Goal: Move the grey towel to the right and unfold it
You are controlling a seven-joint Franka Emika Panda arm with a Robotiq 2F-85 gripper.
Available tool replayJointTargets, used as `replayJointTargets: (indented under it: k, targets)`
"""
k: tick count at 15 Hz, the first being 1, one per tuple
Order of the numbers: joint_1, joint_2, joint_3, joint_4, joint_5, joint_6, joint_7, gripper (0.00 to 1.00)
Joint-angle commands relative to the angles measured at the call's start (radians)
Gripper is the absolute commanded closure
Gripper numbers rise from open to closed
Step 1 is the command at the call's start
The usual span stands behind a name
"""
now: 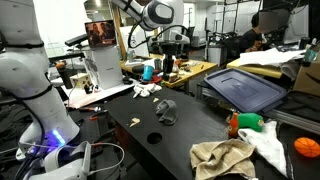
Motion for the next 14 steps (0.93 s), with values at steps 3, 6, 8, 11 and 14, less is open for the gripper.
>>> replayJointTargets:
  k: [3, 6, 8, 11, 14]
  targets:
    - [0.028, -0.015, 0.047, -0.069, 0.015, -0.009, -0.062, 0.00]
    - [0.034, 0.033, 0.073, -0.078, 0.006, 0.005, -0.152, 0.00]
    - [0.035, 0.079, 0.081, -0.080, -0.006, 0.006, -0.213, 0.00]
    - [0.031, 0.139, 0.087, -0.095, -0.018, 0.002, -0.316, 0.00]
    - [0.031, 0.194, 0.085, -0.094, -0.042, -0.013, -0.385, 0.00]
